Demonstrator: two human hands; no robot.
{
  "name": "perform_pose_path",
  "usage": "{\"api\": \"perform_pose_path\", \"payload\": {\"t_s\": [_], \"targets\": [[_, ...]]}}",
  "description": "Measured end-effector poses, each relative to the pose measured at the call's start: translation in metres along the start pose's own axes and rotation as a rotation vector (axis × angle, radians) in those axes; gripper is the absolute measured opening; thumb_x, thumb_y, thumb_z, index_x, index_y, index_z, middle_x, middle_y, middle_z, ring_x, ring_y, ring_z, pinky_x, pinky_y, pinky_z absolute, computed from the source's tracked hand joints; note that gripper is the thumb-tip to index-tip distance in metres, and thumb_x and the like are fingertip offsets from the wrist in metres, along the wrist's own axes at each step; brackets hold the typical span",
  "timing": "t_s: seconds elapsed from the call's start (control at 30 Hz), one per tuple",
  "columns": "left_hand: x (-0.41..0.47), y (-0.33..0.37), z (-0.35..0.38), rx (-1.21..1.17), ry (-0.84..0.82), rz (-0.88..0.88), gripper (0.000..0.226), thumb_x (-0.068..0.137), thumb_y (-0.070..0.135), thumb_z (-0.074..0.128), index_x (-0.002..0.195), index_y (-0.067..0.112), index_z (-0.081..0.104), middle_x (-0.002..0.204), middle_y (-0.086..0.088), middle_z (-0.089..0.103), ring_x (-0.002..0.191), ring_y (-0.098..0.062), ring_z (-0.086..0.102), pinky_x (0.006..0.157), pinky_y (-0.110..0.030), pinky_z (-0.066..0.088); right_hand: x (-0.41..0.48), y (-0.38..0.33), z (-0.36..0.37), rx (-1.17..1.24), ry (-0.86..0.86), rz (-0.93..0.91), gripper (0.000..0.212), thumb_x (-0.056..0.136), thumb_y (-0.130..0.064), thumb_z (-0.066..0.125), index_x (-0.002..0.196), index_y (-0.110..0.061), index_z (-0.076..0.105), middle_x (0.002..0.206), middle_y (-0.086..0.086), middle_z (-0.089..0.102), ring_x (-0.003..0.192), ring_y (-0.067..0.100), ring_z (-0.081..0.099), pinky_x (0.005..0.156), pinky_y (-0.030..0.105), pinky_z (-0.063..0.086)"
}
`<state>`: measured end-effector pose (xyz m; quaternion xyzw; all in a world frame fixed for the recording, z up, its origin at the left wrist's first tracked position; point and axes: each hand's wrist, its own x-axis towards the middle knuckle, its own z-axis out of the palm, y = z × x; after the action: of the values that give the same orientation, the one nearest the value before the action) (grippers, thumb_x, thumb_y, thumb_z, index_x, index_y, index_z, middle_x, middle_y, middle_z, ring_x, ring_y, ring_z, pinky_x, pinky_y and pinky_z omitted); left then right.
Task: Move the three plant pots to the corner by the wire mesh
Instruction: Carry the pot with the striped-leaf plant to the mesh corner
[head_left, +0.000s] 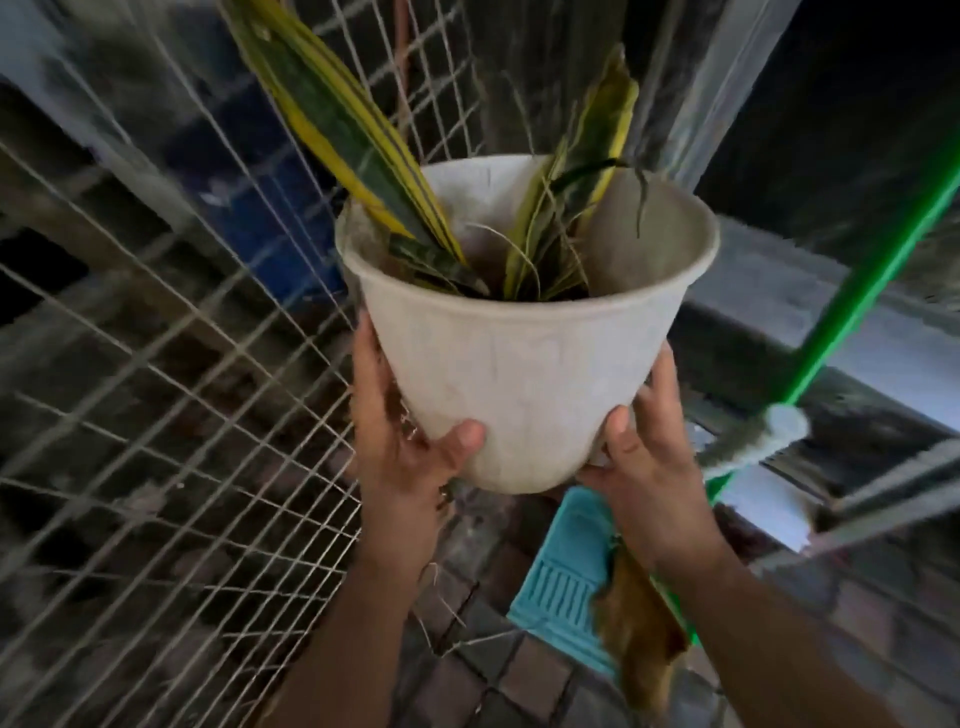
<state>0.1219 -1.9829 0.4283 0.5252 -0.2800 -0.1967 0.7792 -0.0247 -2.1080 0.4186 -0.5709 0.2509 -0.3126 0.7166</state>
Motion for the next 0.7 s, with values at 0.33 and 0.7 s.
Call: {"api": "perform_pose_path", "payload": {"t_s": [0.33,0.7], "targets": [[-0.079,-0.233,-0.100,0.113,0.007,0.041,0.118,0.067,0.031,0.094,0.166,0.039,0.028,0.165,-0.023,0.043,0.148,-0.046,0.048,0.109,-0.059,0.055,-0.018,0.258,-0.038,0.086,-0.021,0.060,0.106,0.079,-0.059,0.082,0.164,-0.045,0.020,0.163,0.006,0.045,0.147,0.035,0.051,0.093,0.072,0.057],[-0.085,-0.365,-0.141,0.200,0.102,0.059,0.120,0.054,0.066,0.097,0.155,0.058,0.033,0.170,-0.016,0.035,0.157,-0.037,0.040,0.121,-0.070,0.040,0.029,0.381,-0.081,0.112,-0.026,-0.039,0.063,0.079,-0.001,0.071,0.135,-0.023,0.051,0.158,0.007,0.050,0.148,0.035,0.046,0.110,0.064,0.049]]}}
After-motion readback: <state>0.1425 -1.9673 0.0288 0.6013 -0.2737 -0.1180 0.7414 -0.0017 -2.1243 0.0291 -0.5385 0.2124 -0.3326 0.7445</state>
